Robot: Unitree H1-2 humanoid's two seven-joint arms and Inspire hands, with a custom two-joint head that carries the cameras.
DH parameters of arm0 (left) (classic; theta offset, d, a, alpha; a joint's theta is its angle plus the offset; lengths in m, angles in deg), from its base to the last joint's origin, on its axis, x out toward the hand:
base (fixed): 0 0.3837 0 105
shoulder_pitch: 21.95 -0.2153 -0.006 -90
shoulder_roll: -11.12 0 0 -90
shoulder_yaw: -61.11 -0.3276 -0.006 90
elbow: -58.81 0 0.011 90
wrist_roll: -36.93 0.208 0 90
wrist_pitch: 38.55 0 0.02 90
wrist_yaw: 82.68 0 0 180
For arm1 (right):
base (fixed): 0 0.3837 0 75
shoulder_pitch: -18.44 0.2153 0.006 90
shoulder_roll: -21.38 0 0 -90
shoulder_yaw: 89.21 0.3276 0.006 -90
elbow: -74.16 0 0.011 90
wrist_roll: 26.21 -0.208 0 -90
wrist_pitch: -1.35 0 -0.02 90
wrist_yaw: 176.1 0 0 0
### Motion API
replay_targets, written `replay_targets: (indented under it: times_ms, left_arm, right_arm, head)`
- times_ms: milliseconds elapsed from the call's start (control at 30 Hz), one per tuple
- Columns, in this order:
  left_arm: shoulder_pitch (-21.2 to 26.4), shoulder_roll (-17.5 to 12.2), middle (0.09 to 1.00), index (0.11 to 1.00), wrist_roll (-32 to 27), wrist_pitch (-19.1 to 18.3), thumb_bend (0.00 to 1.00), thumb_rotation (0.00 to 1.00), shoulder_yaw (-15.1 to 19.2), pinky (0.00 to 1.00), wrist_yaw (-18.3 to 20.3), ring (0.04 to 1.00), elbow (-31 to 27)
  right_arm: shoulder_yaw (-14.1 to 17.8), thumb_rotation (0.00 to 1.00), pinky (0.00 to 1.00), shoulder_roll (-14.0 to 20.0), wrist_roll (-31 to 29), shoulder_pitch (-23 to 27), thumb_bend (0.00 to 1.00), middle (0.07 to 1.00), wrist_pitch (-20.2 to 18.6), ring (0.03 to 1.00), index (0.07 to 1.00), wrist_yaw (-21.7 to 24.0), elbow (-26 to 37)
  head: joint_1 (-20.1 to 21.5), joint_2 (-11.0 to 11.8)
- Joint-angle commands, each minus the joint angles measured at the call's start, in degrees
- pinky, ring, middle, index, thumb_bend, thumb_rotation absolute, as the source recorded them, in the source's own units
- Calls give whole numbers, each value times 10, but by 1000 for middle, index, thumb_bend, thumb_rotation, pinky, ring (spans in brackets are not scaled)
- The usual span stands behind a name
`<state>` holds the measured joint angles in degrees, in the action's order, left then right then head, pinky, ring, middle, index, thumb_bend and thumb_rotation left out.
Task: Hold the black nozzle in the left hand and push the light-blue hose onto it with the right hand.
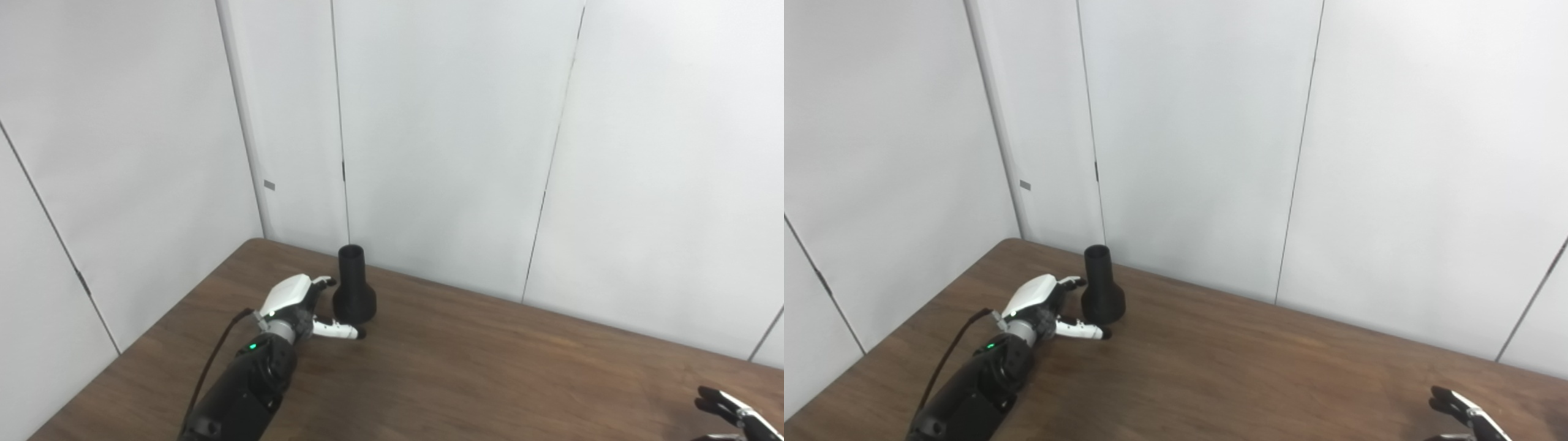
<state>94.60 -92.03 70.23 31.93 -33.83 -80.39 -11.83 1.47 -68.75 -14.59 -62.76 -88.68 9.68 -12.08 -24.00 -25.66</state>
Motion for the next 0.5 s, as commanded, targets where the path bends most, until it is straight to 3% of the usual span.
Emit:
replay_targets:
  times_ms: [0,233,467]
  left_arm:
    - [26,-1,920,914,-7,16,1000,419,-5,943,-6,975,1]
    - [33,5,912,910,1,15,1000,453,-23,943,-12,982,13]
    - [36,9,916,901,-5,19,1000,424,-30,909,-20,969,33]
  right_arm:
    - [3,180,419,3,-4,10,746,808,3,576,841,-3,27]
    - [1,143,430,2,4,7,729,817,-13,584,851,-3,43]
    - [0,116,427,2,2,4,719,816,-27,583,858,0,55]
  head:
    - [2,0]
    - [5,-2]
    - [7,-6]
